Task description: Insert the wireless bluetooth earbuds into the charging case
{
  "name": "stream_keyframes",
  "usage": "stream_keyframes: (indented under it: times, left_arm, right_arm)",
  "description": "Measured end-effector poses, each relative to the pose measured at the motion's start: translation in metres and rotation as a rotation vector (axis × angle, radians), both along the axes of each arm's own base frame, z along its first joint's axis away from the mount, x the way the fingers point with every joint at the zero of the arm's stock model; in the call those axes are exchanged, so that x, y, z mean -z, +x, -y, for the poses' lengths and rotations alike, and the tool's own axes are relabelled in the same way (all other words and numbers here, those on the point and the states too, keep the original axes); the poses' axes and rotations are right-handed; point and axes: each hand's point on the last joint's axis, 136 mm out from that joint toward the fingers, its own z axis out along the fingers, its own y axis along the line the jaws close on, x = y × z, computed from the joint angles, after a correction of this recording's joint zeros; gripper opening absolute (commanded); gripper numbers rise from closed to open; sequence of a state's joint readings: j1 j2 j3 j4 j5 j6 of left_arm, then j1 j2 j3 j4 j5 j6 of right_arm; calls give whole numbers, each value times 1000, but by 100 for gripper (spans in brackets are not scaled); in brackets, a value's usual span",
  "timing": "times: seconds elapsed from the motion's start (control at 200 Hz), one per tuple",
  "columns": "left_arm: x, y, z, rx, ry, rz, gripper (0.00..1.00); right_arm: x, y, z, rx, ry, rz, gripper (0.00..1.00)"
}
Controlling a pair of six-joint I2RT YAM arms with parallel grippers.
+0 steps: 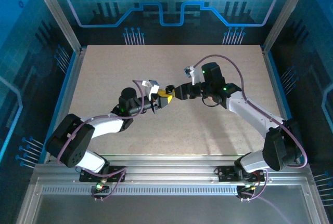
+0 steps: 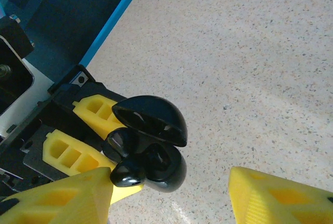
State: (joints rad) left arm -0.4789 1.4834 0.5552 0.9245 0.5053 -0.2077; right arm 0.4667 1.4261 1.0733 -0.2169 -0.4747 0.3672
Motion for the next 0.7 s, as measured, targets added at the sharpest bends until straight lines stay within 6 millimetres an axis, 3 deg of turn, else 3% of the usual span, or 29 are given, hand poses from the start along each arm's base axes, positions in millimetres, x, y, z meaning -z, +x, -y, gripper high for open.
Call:
stream_keyframes:
  times: [0.7]
  left_arm:
    - [-3,0,0,-2,-1,11,5]
  right_arm:
    - [-6,10,12,37,45,-10,60]
